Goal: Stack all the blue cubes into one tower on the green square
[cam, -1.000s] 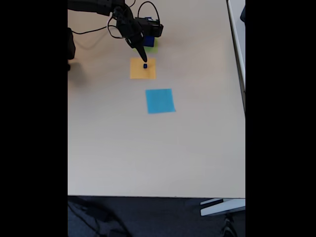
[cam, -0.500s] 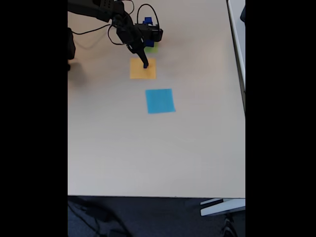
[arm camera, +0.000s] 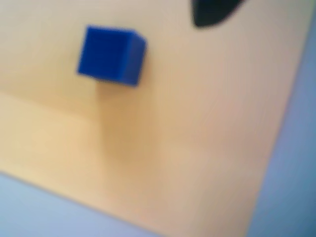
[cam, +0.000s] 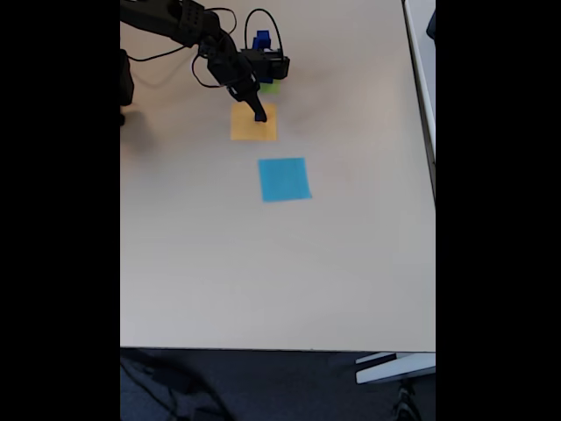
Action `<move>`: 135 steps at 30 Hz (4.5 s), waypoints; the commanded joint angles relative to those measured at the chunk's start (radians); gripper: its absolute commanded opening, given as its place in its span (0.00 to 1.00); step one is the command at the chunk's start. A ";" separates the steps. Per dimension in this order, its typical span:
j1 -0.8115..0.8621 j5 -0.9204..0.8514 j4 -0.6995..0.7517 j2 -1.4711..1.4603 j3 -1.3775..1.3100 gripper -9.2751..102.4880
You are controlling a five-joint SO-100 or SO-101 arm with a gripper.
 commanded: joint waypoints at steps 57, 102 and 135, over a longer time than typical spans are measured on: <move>0.003 0.003 -0.120 -0.040 -0.006 0.12; -0.044 0.178 0.025 -0.071 -0.097 0.26; -0.040 0.150 -0.031 -0.120 -0.086 0.21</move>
